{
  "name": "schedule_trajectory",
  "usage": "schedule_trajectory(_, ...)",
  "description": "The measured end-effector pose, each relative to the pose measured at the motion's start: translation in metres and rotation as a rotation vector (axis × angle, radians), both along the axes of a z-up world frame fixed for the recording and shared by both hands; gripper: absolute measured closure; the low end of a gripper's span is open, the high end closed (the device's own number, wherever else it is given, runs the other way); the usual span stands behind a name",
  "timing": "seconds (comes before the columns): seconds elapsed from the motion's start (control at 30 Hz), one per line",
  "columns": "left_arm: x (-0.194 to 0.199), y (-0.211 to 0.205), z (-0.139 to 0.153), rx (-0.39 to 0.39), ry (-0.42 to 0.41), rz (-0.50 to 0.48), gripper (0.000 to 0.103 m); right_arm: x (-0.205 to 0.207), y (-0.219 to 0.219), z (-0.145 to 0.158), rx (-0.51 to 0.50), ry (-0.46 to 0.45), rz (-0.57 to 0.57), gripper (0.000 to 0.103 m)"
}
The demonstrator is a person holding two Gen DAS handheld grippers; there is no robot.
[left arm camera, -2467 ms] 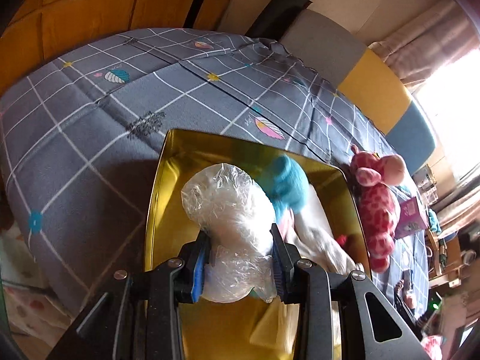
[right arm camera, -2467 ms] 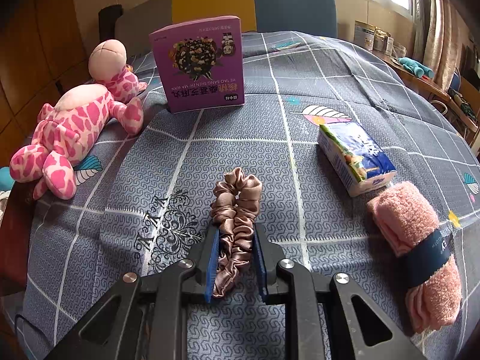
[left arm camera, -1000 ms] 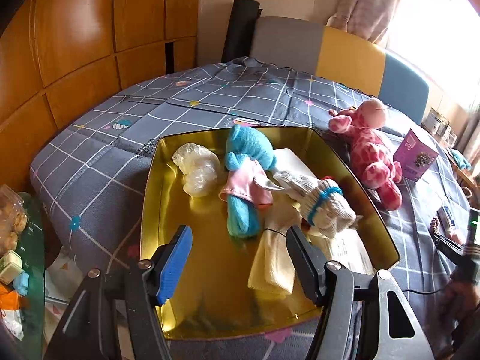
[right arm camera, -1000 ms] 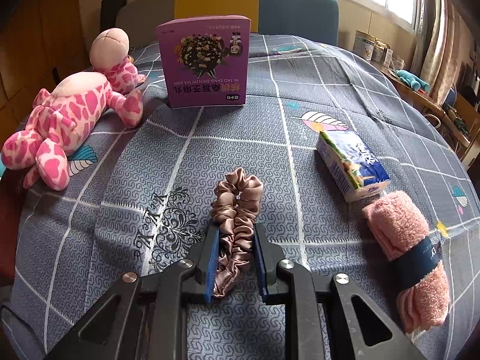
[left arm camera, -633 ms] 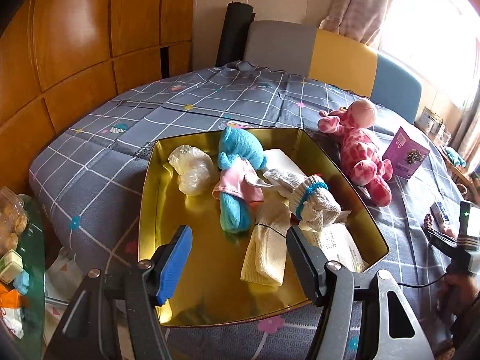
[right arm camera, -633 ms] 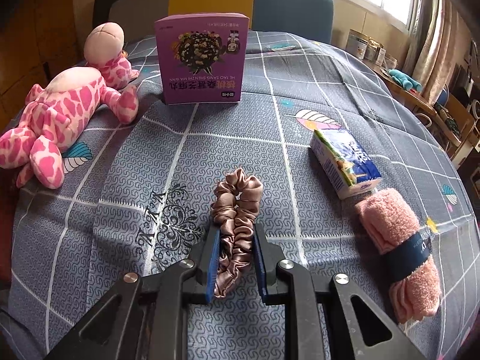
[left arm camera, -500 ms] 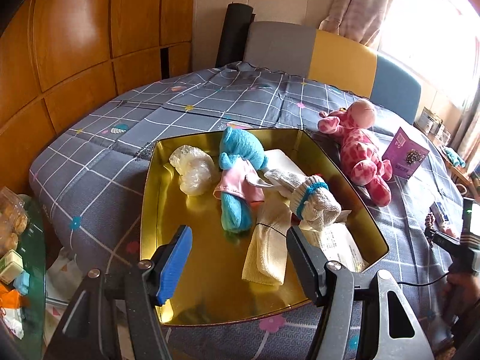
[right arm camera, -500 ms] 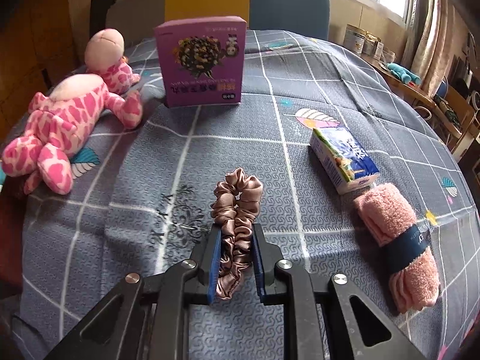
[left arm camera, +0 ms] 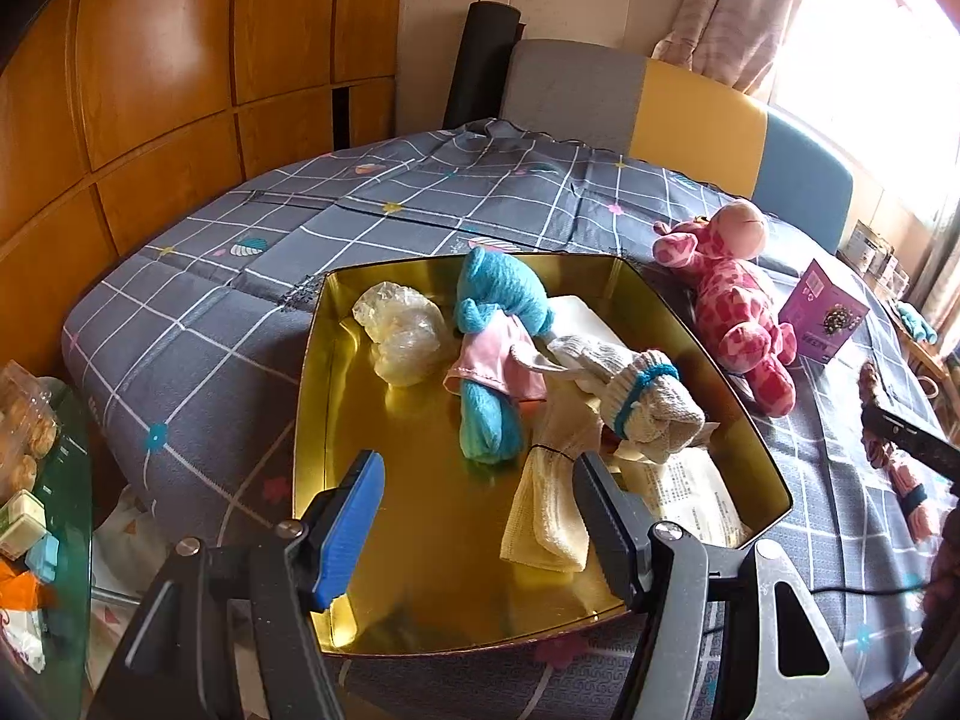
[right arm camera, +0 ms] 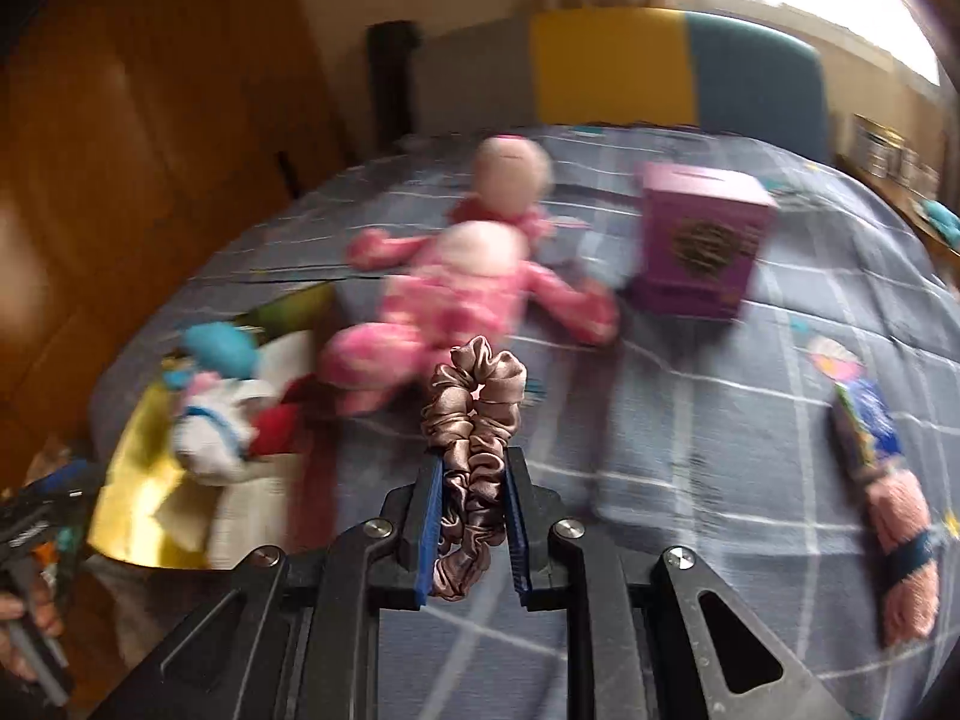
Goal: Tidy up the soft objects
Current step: 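Carry the brown scrunchie into the gold tray and open the right gripper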
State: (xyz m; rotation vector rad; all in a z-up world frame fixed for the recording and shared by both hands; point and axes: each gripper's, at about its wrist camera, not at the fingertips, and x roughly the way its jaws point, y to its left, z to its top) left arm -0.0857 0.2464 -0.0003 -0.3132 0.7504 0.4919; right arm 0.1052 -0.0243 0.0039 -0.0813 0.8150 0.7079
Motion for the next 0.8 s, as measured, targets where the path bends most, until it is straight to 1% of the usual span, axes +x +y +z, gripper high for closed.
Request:
schedule_trajectory(0.13,-0.001,0.004,-0.001,-0.003,0.003,0.015,0.037,-0.024,0.05,0.008,0.02,0.021,0.159,0.085)
schedule_trajectory(0.27,-0.003,0.011,-0.001,-0.001,-0.002,0.037,0.037,-0.042,0.098,0.008,0.034,0.075,0.289,0.085)
schedule_trajectory(0.33,-0.007,0.019,0.001,0.0,-0.011,0.064,0.037,-0.049,0.121,0.009,0.044,0.098,0.343,0.085)
schedule_trajectory(0.4,-0.012,0.032,0.004,0.006,-0.017,0.104,0.037,-0.057,0.145,0.007,0.034,0.101,0.389,0.085)
schedule_trajectory(0.5,-0.024,0.055,0.008,0.002,-0.034,0.184,0.037,-0.068,0.178,0.001,0.004,0.106,0.439,0.085)
schedule_trajectory(0.6,-0.034,0.073,0.01,0.001,-0.048,0.247,0.037,-0.073,0.207,-0.012,-0.032,0.121,0.479,0.085)
schedule_trajectory(0.7,-0.04,0.085,0.009,0.006,-0.046,0.282,0.037,-0.077,0.226,-0.029,-0.076,0.146,0.492,0.085)
schedule_trajectory(0.8,-0.042,0.091,0.005,-0.001,-0.039,0.289,0.037,-0.084,0.236,-0.041,-0.106,0.161,0.505,0.085)
